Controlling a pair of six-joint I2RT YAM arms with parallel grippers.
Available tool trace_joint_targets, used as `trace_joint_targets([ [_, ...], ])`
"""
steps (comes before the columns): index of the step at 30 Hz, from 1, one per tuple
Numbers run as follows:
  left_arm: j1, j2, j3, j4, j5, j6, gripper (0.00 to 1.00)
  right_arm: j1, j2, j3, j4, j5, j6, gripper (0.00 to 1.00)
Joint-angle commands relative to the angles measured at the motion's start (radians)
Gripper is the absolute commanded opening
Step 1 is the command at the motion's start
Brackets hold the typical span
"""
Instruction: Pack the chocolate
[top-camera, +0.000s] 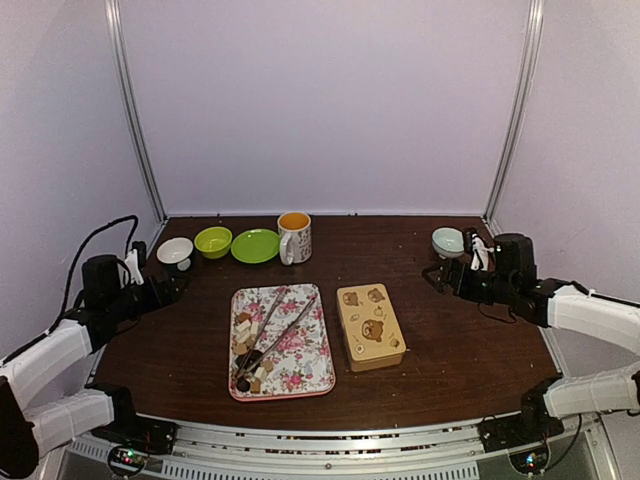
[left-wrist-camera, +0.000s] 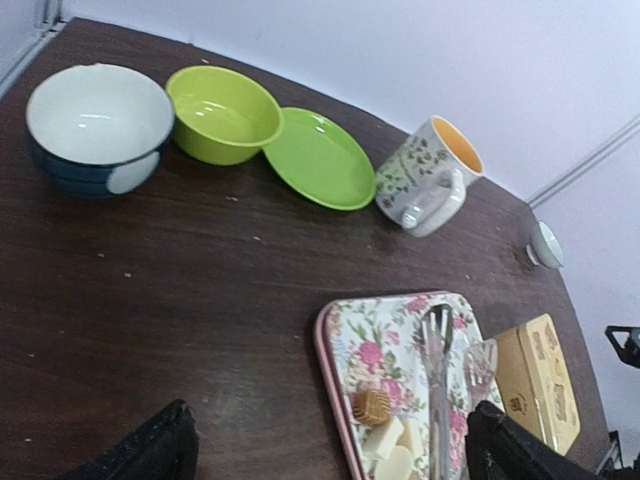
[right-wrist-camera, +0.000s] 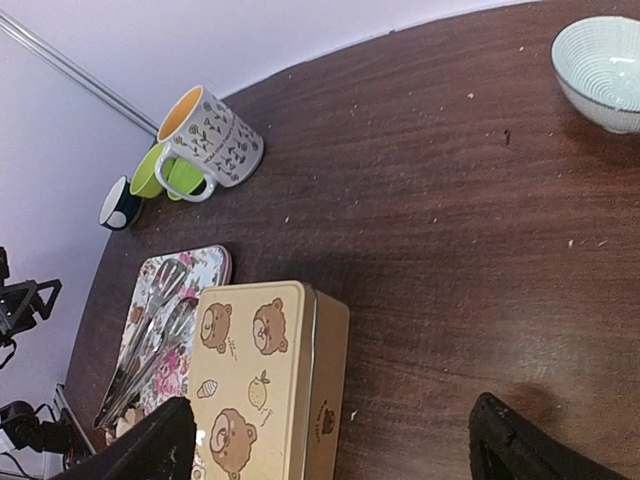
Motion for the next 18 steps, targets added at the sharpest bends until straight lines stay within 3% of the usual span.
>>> trace_joint_targets([
  [1,-0.119,0.025,0.054,0.05,0.066,-0.074,0.96,0.07,0.074,0.06,-0.036,0.003,0.054,0.94],
  [12,-0.321,0.078,0.115,0.036,-0.013,-0.201,0.95,0.185,0.251,0.146,-0.035,0.008,0.087,0.9],
  [18,-0.523,0.197,0.175,0.075,-0.097,-0.246,0.95,0.235,0.325,0.152,0.0,-0.014,0.104,0.88],
])
